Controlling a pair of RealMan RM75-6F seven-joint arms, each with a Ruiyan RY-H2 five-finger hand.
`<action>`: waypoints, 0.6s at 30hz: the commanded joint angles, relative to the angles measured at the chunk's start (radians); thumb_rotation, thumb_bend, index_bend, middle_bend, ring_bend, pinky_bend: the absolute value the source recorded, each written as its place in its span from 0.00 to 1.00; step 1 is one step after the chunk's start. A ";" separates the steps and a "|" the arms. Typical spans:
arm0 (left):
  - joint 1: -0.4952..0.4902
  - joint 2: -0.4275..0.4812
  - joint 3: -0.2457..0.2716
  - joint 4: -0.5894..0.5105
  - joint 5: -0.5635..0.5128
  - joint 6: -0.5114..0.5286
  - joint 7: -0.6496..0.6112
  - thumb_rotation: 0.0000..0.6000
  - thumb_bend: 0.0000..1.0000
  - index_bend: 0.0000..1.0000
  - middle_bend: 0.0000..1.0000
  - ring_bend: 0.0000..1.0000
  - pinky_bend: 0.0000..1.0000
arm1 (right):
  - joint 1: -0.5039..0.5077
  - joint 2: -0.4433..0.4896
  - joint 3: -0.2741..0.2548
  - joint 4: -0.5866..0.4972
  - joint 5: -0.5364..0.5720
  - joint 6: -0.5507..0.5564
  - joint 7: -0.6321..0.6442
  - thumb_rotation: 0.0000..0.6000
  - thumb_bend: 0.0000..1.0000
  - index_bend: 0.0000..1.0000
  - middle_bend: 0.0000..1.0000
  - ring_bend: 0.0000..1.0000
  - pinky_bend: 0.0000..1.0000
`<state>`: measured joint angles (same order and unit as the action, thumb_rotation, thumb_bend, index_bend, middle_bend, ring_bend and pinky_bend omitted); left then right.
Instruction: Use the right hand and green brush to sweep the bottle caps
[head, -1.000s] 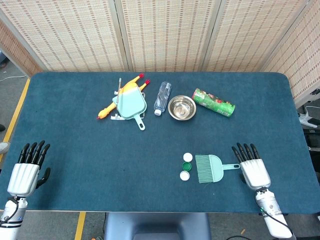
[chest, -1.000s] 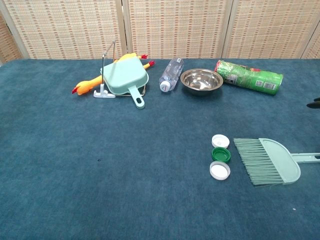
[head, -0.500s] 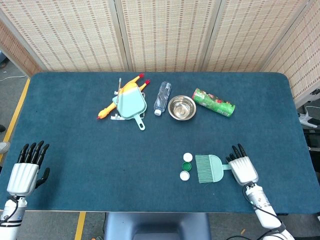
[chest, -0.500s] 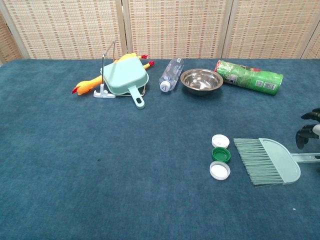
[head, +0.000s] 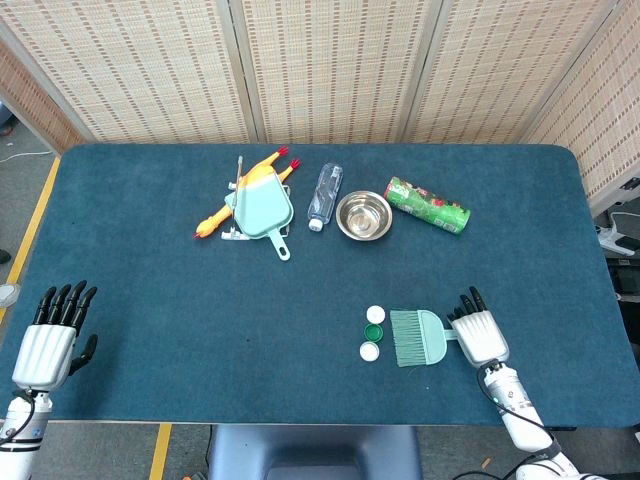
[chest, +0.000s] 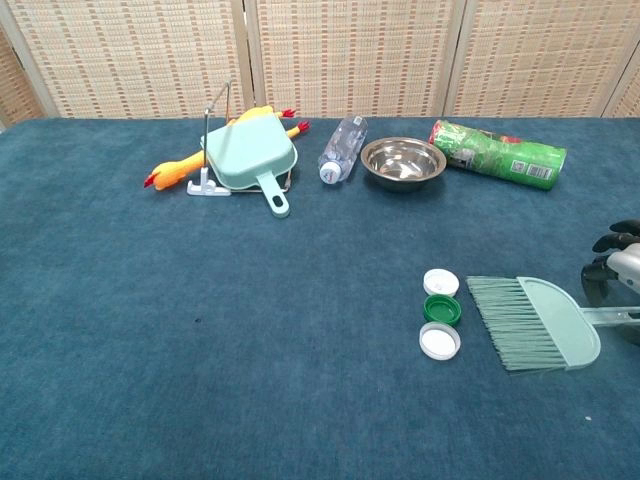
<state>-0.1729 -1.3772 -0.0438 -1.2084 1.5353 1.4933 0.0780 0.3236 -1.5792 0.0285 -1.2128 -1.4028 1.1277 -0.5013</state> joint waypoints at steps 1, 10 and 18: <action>0.003 -0.001 0.002 0.003 0.001 0.003 -0.002 1.00 0.43 0.00 0.00 0.00 0.04 | 0.004 -0.002 -0.001 -0.001 0.000 -0.003 0.001 1.00 0.22 0.48 0.40 0.14 0.05; 0.011 0.001 0.007 0.012 0.003 0.010 -0.013 1.00 0.43 0.00 0.00 0.00 0.04 | 0.010 -0.020 0.002 0.003 -0.002 0.010 0.008 1.00 0.26 0.64 0.52 0.25 0.10; 0.003 -0.001 0.002 0.057 -0.002 -0.004 -0.052 1.00 0.43 0.00 0.00 0.00 0.04 | 0.017 -0.063 0.004 0.091 -0.015 0.019 0.071 1.00 0.36 0.85 0.75 0.45 0.11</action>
<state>-0.1697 -1.3779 -0.0418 -1.1524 1.5331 1.4885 0.0271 0.3378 -1.6325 0.0328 -1.1375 -1.4089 1.1404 -0.4460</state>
